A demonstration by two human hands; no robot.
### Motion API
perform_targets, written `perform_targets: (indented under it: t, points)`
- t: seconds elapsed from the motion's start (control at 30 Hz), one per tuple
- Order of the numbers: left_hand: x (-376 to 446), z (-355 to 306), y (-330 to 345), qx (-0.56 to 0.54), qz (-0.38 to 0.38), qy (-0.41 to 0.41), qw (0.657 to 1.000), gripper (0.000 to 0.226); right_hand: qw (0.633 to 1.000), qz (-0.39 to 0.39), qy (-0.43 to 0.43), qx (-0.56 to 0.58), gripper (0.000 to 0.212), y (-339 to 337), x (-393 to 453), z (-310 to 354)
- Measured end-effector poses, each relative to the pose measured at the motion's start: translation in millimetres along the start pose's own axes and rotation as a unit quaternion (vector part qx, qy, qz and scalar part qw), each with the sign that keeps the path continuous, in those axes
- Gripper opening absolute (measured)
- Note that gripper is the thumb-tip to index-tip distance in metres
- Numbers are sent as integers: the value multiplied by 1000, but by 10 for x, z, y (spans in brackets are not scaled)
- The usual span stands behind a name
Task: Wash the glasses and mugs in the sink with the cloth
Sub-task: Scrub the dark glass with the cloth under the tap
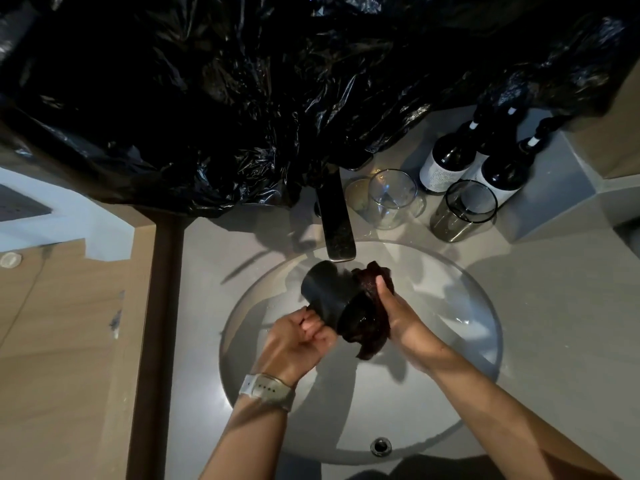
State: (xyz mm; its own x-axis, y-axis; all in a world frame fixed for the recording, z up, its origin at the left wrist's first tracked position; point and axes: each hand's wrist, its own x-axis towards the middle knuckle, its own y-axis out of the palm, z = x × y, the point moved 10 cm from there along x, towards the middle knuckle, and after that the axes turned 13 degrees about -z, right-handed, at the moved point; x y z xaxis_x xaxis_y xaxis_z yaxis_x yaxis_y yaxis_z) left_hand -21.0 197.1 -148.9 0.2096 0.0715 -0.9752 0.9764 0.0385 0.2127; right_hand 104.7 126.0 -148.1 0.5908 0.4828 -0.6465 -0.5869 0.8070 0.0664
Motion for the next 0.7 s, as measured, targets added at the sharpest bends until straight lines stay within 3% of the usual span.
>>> perform_targets:
  t: [0.07,0.17,0.3,0.4,0.5,0.6,0.7]
  points:
    - [40,71,62,-41,18,-35,998,38,999,-2,-46,24,57,-23,-56,52]
    - [65,243,227,-82,55,-85,992,32,986,-102,-128,-45,39,-170,-21,200]
    - [71,417,267,-19,67,-155,985,20,957,-220,-139,-127,16,-407,3,262]
    - [154,246,108,156,26,-33,987,15,935,-238,-154,-215,16,-439,-7,391]
    - [188,15,72,188,-5,79,979,40,934,-216,-114,-259,20,-407,29,448]
    - [149,-46,300,178,54,81,979,60,912,-138,-143,-359,17,-186,10,584]
    - [213,-9,279,170,31,65,983,55,856,-105,-192,-468,24,-44,-68,800]
